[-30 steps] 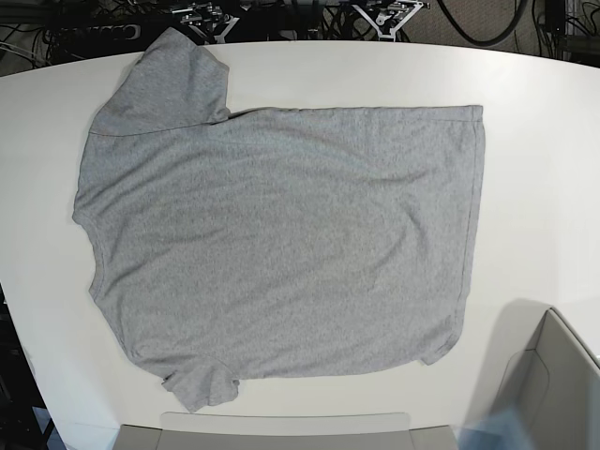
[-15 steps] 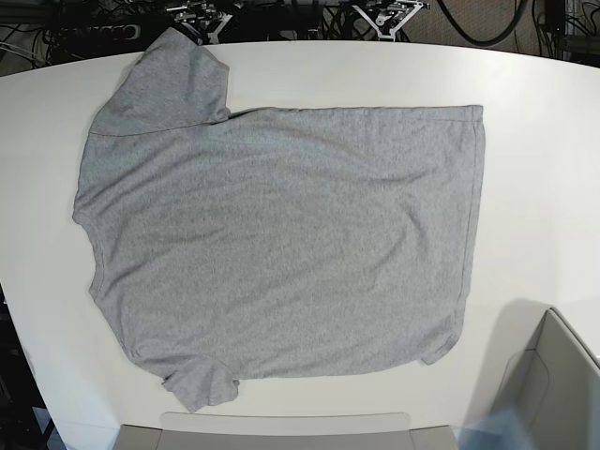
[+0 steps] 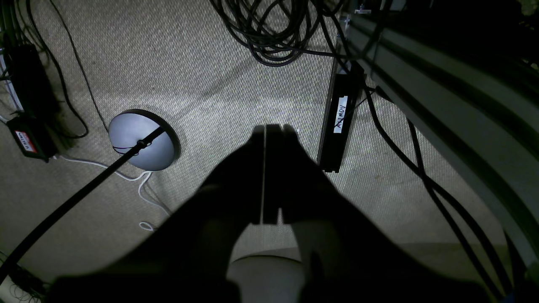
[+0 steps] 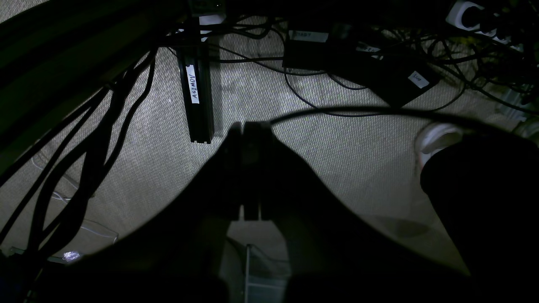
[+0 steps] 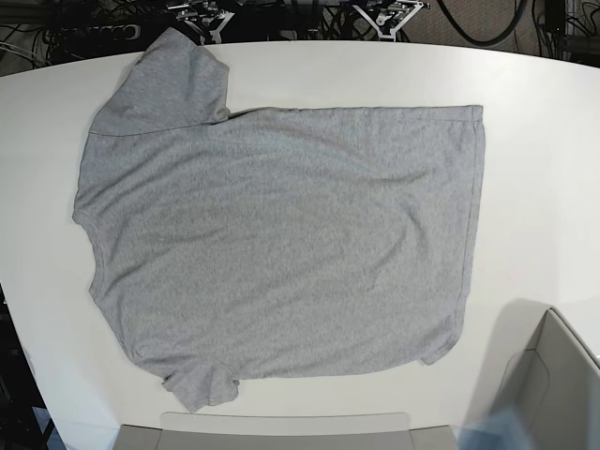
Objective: Fold the T-shirt properly
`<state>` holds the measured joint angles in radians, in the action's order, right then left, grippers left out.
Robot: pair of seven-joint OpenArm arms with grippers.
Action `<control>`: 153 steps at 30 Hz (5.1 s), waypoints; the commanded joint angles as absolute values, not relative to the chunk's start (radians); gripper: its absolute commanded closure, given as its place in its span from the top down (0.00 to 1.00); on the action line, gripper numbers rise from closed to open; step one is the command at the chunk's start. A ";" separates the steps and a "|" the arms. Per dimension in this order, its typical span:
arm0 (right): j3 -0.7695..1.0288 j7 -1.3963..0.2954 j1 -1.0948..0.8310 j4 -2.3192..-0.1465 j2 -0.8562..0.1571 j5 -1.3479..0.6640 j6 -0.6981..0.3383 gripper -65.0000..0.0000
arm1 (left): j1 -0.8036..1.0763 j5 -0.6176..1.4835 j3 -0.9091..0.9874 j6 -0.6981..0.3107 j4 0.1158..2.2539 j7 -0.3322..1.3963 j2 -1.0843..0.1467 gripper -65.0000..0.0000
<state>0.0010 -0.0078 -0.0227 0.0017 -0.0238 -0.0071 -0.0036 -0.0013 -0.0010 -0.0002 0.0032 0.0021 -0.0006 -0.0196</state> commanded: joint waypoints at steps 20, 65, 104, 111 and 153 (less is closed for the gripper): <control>0.010 0.088 -0.108 -0.007 -0.065 -0.015 -0.007 0.01 | 0.107 -0.007 0.001 0.008 0.004 -0.272 -0.050 0.00; 0.010 0.760 -1.309 -1.699 -0.282 -0.495 -0.008 0.01 | 0.915 -0.007 0.090 0.004 1.015 -1.334 -0.101 0.04; 0.145 0.268 -0.986 -1.675 -0.481 -1.095 -0.004 0.37 | 0.934 -0.007 0.090 0.005 1.050 -1.280 -0.097 0.13; 0.150 0.199 -0.934 -1.609 -0.449 -1.095 -0.007 0.37 | 0.929 -0.005 0.091 0.007 1.052 -1.280 -0.097 0.13; 0.142 0.120 -0.877 -1.593 -0.449 -1.089 -0.008 0.37 | 0.901 0.346 0.038 -0.010 1.931 -0.326 -0.131 0.33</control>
<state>0.1440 0.1577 -0.8597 -1.5913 -0.4400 -1.0935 -0.0261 0.8928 0.3496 0.0338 -0.0078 1.9072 -0.2913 -0.1184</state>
